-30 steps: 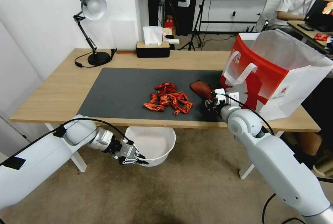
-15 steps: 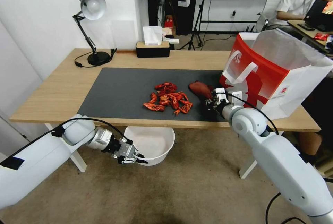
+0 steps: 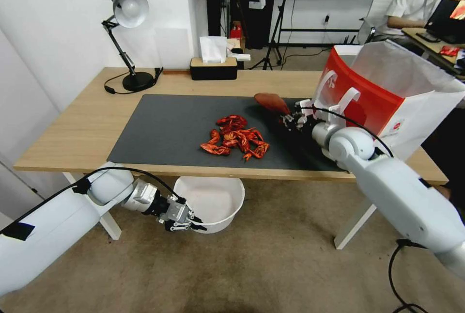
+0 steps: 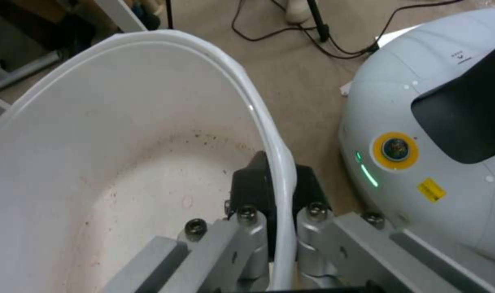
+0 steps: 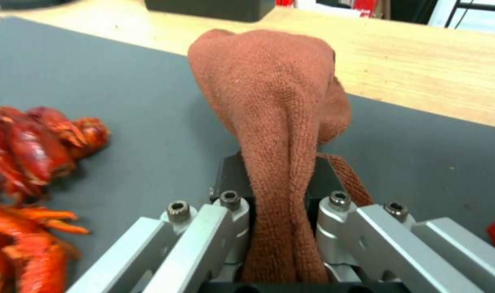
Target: Sweep shrimp from table into container with towel, then put container into takeout bag.
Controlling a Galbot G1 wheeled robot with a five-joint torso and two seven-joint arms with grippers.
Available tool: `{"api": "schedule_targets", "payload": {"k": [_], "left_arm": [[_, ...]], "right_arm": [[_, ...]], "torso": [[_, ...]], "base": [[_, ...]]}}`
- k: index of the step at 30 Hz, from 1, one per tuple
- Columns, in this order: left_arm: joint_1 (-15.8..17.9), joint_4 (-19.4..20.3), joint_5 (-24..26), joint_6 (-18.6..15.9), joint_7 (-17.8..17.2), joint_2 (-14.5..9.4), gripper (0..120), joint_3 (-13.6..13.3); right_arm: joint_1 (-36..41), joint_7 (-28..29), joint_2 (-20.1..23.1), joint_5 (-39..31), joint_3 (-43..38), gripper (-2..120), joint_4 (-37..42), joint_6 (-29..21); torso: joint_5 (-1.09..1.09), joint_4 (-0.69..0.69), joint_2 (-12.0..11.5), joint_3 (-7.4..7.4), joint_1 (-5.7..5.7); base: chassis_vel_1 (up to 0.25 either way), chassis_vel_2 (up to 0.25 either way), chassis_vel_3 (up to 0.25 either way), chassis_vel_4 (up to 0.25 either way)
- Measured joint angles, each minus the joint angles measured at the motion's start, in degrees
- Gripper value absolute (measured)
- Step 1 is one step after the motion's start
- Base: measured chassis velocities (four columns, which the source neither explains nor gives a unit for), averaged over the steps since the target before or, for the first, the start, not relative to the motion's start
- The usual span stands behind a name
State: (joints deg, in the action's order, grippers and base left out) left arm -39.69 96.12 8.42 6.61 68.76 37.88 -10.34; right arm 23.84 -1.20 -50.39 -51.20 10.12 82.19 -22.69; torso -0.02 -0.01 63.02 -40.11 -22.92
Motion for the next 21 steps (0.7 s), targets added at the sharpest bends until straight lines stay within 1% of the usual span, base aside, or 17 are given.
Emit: {"api": "schedule_targets", "payload": {"k": [1, 5, 7, 10, 13, 21], "left_arm": [[0.3, 0.0, -0.4, 0.0, 0.0, 0.3, 0, -0.2], [0.8, 0.0, -1.1, -0.1, 0.1, 1.1, 0, -0.8], [1.1, -0.1, -1.5, -0.1, 0.1, 1.8, 0, -1.4], [1.4, -0.3, -1.8, -0.1, 0.2, 2.3, 0, -1.7], [1.9, -0.4, -1.8, -0.1, 0.2, 2.5, 0, -2.3], [2.9, -0.2, -1.8, -0.4, 0.2, 3.0, 0, -3.1]], "right_arm": [[-1.2, -0.1, -0.4, 0.0, 1.3, 9, -1.0, 0.2], [-1.2, 0.7, -1.1, 0.1, 2.1, 9, -0.9, -0.7], [0.0, 1.6, -1.2, 0.5, 2.2, 9, 0.1, -1.3], [1.3, 2.4, -1.2, 1.0, 2.4, 9, 1.0, -1.6], [3.2, 3.7, -1.5, 1.5, 2.5, 9, 2.6, -2.7], [5.7, 4.8, -2.5, 2.9, 2.0, 9, 5.0, -3.0]], "torso": [[0.02, 0.0, 0.0, 0.0, 0.0], [0.01, 0.03, 0.0, 0.0, 0.0], [0.02, 0.0, 0.0, 0.0, 0.0], [0.02, -0.01, 0.0, 0.0, 0.01], [0.02, 0.0, 0.0, 0.0, 0.0], [0.03, 0.0, 0.0, 0.02, 0.0]], "base": [[0.0, 0.0, 0.0, 0.0], [0.0, 0.0, 0.0, 0.0], [0.0, 0.0, 0.0, 0.0], [0.0, 0.0, 0.0, 0.0], [0.0, 0.0, 0.0, 0.0], [0.0, 0.0, 0.0, 0.0]]}}
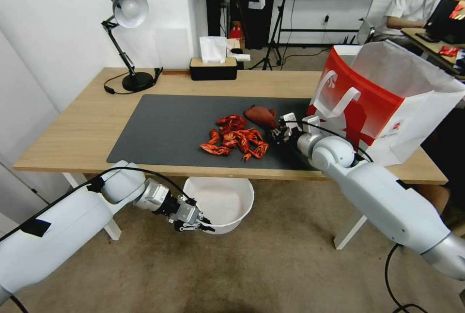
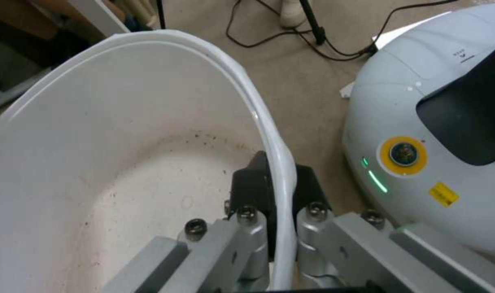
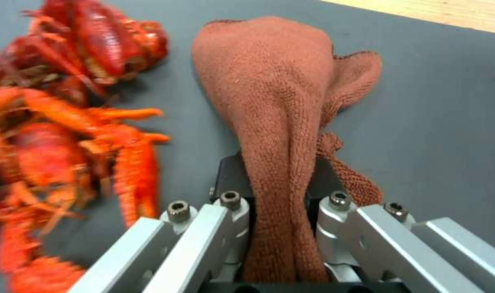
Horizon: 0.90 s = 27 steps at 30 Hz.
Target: Sweep shrimp from table into container with towel, then put container into takeout bag.
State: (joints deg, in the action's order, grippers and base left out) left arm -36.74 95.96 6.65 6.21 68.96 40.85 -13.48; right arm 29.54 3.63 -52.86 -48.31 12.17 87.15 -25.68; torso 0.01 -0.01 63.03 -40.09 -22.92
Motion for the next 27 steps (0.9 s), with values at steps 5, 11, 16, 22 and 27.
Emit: {"api": "schedule_targets", "payload": {"k": [5, 11, 16, 22, 27], "left_arm": [[0.2, 1.1, 0.2, -0.7, -0.1, 0.1, 0, -0.4], [0.4, 2.1, 0.5, -1.0, -0.1, -0.1, 0, -0.4], [0.4, 2.3, 0.6, -1.0, -0.2, -0.3, 0, -0.2], [0.4, 2.6, 0.7, -1.0, -0.2, -0.6, 0, 0.0], [0.5, 2.8, 0.8, -1.0, -0.2, -0.9, 0, 0.1]], "right_arm": [[2.2, 1.2, 0.0, 0.2, -0.1, 9, 4.1, -1.2], [4.2, 2.1, 0.3, 0.4, -0.1, 9, 7.7, -2.4], [5.3, 2.2, 0.9, 0.5, -0.1, 9, 9.5, -2.7], [6.8, 2.0, 2.1, 0.5, -0.1, 9, 11.6, -2.7], [7.4, 1.8, 2.8, 0.5, 0.5, 9, 13.0, -2.7]], "torso": [[0.0, 0.01, 0.0, 0.0, 0.01], [-0.01, 0.01, 0.0, -0.01, 0.01], [-0.01, 0.01, 0.0, -0.01, 0.0], [-0.01, 0.01, 0.0, 0.0, 0.0], [-0.01, 0.0, 0.0, -0.01, 0.01]], "base": [[0.0, 0.0, 0.0, 0.0], [0.0, 0.0, 0.0, 0.0], [0.0, 0.0, 0.0, 0.0], [0.0, 0.0, 0.0, 0.0], [0.0, 0.0, 0.0, 0.0]]}}
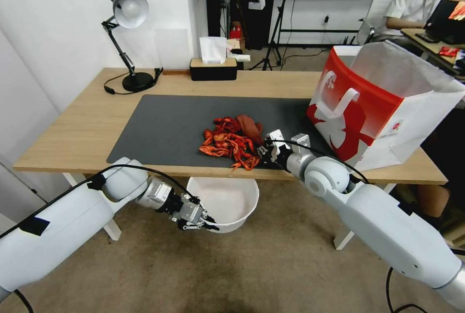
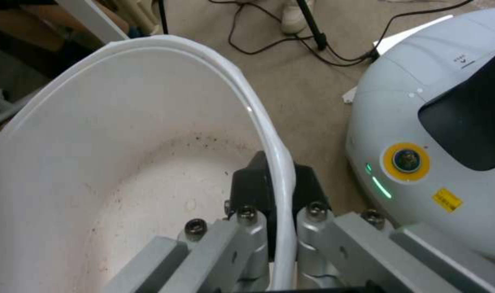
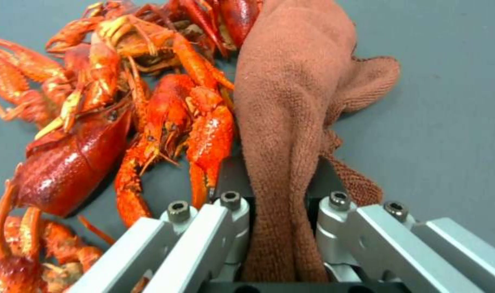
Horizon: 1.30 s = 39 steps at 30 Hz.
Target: Sweep shrimp from table into container with towel, then put container into takeout bag.
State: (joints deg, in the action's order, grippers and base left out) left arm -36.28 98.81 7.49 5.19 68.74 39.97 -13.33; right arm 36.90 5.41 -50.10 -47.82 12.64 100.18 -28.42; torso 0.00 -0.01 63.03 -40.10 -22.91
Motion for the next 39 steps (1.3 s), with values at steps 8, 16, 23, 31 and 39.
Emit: {"api": "schedule_targets", "payload": {"k": [8, 16, 23, 31, 39], "left_arm": [[-0.1, 0.5, 0.6, -0.1, 0.0, -0.6, 0, 0.3], [-0.2, 0.7, 0.9, -0.1, 0.0, -1.0, 0, 0.7], [-0.3, 0.7, 1.1, 0.0, 0.0, -1.1, 0, 1.0], [0.0, 0.8, 1.4, 0.0, 0.0, -1.6, 0, 1.1], [0.5, 0.9, 2.0, 0.2, -0.1, -2.5, 0, 1.3]], "right_arm": [[0.2, 0.0, 0.2, 0.0, 1.5, 9, 1.8, -0.2], [0.1, -0.4, 1.0, -0.1, 3.2, 9, 4.3, -1.0], [1.2, -0.7, 2.1, -0.1, 3.9, 9, 6.7, -1.2], [1.8, -1.3, 3.2, 0.2, 5.3, 9, 9.3, -1.5], [2.1, -2.3, 4.1, 0.6, 6.8, 9, 11.4, -1.8]], "torso": [[0.0, 0.0, 0.0, -0.01, 0.0], [-0.01, 0.02, 0.0, -0.01, 0.0], [0.0, 0.01, 0.0, -0.01, 0.0], [0.0, 0.01, 0.0, -0.01, 0.0], [-0.01, 0.0, 0.0, -0.01, 0.0]], "base": [[0.0, 0.0, 0.0, 0.0], [0.0, 0.0, 0.0, 0.0], [0.0, 0.0, 0.0, 0.0], [0.0, 0.0, 0.0, 0.0], [0.0, 0.0, 0.0, 0.0]]}}
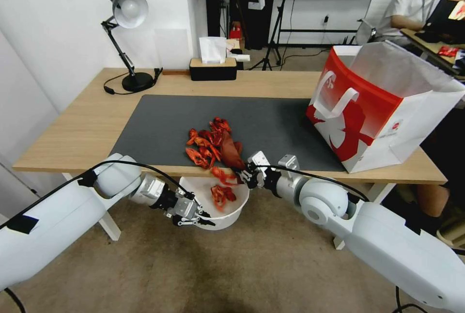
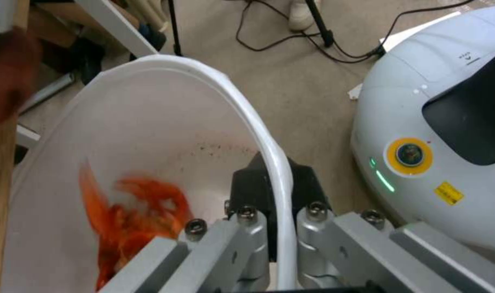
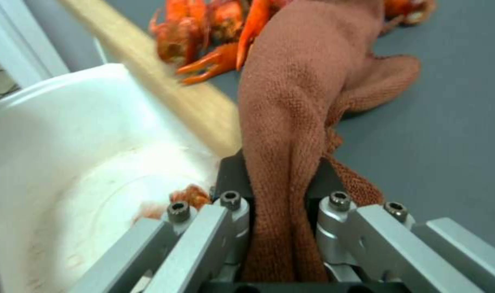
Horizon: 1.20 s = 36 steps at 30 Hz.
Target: Sweep shrimp from table into container with towel, then put container into takeout bag.
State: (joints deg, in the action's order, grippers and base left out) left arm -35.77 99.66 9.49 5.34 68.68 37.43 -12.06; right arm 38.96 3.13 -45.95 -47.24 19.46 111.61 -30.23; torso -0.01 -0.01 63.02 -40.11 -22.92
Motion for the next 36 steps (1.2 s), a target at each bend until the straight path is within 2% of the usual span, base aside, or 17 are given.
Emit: {"api": "schedule_targets", "payload": {"k": [24, 36], "left_arm": [[0.3, -1.6, -0.1, 1.0, 0.1, -0.1, 0, 0.1], [-0.4, -1.5, -0.2, 1.1, 0.1, -0.1, 0, 0.6]], "right_arm": [[2.1, -2.8, 2.8, -0.3, -1.2, 9, 7.3, -1.4], [3.2, -4.0, 4.5, -1.5, -8.8, 9, 9.5, 0.4]], "torso": [[0.01, 0.01, 0.0, 0.0, -0.01], [0.01, 0.0, 0.0, 0.01, -0.01]], "base": [[0.0, 0.0, 0.0, 0.0], [0.0, 0.0, 0.0, 0.0]]}}
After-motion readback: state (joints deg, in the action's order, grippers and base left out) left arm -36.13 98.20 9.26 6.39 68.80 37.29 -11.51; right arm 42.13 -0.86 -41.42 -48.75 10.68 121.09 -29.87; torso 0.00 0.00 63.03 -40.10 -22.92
